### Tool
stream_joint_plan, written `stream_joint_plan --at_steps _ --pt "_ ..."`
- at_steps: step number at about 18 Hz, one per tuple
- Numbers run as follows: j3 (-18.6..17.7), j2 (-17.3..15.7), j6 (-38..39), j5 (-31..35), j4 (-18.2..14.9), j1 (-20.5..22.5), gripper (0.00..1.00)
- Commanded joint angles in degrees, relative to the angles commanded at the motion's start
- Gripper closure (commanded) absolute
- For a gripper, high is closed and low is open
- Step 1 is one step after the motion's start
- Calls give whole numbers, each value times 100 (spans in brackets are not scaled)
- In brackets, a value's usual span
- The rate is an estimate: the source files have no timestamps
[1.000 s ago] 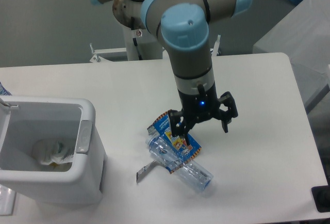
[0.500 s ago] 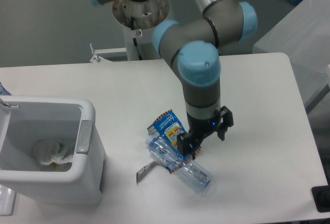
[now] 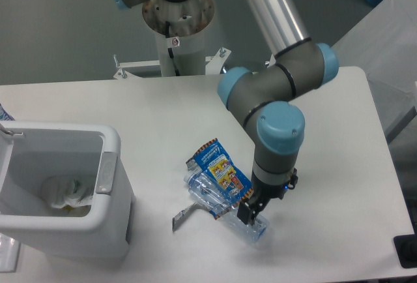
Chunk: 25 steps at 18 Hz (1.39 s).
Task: Place the trash in the trash can
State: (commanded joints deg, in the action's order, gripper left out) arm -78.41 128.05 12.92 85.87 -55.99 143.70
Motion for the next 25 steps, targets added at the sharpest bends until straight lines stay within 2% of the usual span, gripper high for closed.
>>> stream_joint_plan --at_steps 2,25 --pt "150 159 35 17 -53 -44 0" --pt "159 564 105 70 0 -176 0"
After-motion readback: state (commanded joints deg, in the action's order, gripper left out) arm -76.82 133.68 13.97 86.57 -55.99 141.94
